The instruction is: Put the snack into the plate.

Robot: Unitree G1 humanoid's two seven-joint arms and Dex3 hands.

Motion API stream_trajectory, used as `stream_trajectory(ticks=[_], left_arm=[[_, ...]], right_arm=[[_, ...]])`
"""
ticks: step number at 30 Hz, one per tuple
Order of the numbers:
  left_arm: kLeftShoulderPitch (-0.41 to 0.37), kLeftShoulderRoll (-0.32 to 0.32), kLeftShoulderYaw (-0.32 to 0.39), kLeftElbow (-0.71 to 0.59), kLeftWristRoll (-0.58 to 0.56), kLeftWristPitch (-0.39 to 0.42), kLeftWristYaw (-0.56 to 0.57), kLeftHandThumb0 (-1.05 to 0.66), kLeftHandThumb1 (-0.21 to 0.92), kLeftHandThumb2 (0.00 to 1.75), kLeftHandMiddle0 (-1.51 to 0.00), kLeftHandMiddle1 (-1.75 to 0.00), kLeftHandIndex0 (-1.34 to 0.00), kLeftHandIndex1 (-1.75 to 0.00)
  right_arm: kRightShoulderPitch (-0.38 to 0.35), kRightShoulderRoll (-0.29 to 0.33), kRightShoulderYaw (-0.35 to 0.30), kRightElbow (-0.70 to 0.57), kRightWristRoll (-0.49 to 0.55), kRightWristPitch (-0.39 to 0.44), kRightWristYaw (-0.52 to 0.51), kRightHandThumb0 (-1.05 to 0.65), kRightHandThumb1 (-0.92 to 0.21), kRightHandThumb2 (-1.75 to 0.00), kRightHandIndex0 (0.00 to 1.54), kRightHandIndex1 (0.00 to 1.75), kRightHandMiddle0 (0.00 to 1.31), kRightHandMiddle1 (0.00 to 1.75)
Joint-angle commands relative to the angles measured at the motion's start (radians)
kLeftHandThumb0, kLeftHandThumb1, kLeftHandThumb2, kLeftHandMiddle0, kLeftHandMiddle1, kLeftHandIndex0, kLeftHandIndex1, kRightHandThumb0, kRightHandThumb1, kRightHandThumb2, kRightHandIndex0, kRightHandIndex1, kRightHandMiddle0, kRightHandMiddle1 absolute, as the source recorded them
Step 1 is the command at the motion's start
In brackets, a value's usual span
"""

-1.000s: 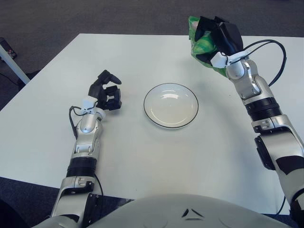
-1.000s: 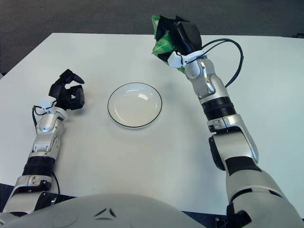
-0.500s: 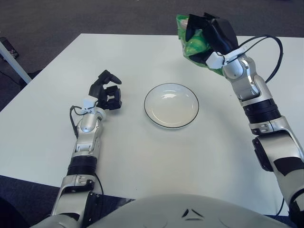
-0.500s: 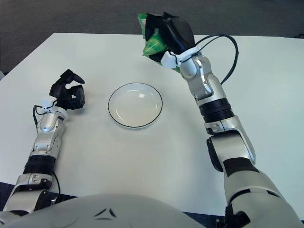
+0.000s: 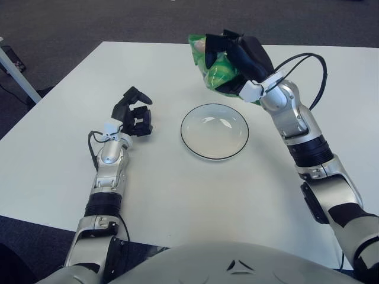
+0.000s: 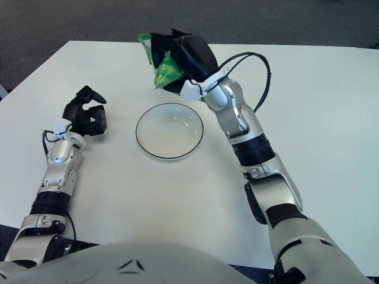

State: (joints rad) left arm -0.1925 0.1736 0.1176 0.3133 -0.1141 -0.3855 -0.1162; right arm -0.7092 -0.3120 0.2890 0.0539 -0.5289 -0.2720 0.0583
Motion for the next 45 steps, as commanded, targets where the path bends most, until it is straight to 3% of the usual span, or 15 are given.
stream_trajectory(ticks=[1, 11, 16, 26, 32, 37, 41, 44, 45], left_arm=[[0.122, -0.075, -0.017, 0.087, -0.010, -0.006, -0.004, -0.45, 0.42, 1.19, -1.23, -1.75, -0.53, -1.75], [0.124, -0.080, -0.016, 0.078, -0.003, 0.009, 0.014, -0.45, 0.41, 1.20, -1.22, -1.75, -0.54, -1.75], [0.124, -0.080, -0.017, 0.075, 0.000, 0.013, 0.021, -0.45, 0.40, 1.21, -1.20, -1.75, -0.55, -1.75], [0.127, -0.080, -0.019, 0.061, 0.001, 0.035, 0.028, -0.46, 0.38, 1.24, -1.20, -1.75, -0.56, -1.75], [0.131, -0.081, -0.022, 0.048, 0.006, 0.041, 0.035, -0.46, 0.38, 1.24, -1.20, -1.75, -0.57, -1.75], [0.132, -0.080, -0.023, 0.043, 0.009, 0.046, 0.039, -0.46, 0.38, 1.24, -1.20, -1.75, -0.57, -1.75], [0.134, -0.080, -0.023, 0.037, 0.012, 0.048, 0.043, -0.46, 0.38, 1.24, -1.21, -1.75, -0.57, -1.75], [0.136, -0.080, -0.022, 0.030, 0.012, 0.055, 0.046, -0.46, 0.37, 1.24, -1.21, -1.75, -0.57, -1.75], [0.136, -0.081, -0.022, 0.029, 0.012, 0.057, 0.047, -0.46, 0.37, 1.25, -1.21, -1.75, -0.57, -1.75]], right_arm=[[0.016, -0.001, -0.002, -0.001, 0.041, -0.080, 0.008, 0.00, 0.07, -1.75, 0.87, 1.75, 0.70, 1.74], [0.010, -0.006, 0.007, 0.079, 0.095, -0.321, 0.016, 0.00, 0.07, -1.75, 0.87, 1.75, 0.70, 1.74], [0.009, -0.007, 0.013, 0.104, 0.174, -0.375, 0.095, 0.00, 0.06, -1.75, 0.87, 1.74, 0.69, 1.74], [0.027, -0.020, 0.018, 0.128, 0.205, -0.463, 0.167, 0.00, 0.07, -1.75, 0.88, 1.73, 0.69, 1.75], [0.097, -0.043, 0.026, 0.047, 0.289, -0.376, 0.287, 0.00, 0.07, -1.75, 0.89, 1.71, 0.70, 1.75], [0.131, -0.067, 0.032, -0.053, 0.367, -0.188, 0.430, 0.00, 0.07, -1.72, 0.91, 1.66, 0.69, 1.75], [0.133, -0.112, 0.037, -0.129, 0.358, -0.050, 0.539, 0.00, -0.03, -1.63, 0.81, 1.71, 0.63, 1.75], [0.135, -0.143, 0.035, -0.160, 0.355, -0.001, 0.593, 0.00, -0.09, -1.53, 0.75, 1.73, 0.64, 1.63], [0.136, -0.150, 0.035, -0.167, 0.354, 0.012, 0.606, 0.00, -0.18, -1.41, 0.67, 1.74, 0.64, 1.54]])
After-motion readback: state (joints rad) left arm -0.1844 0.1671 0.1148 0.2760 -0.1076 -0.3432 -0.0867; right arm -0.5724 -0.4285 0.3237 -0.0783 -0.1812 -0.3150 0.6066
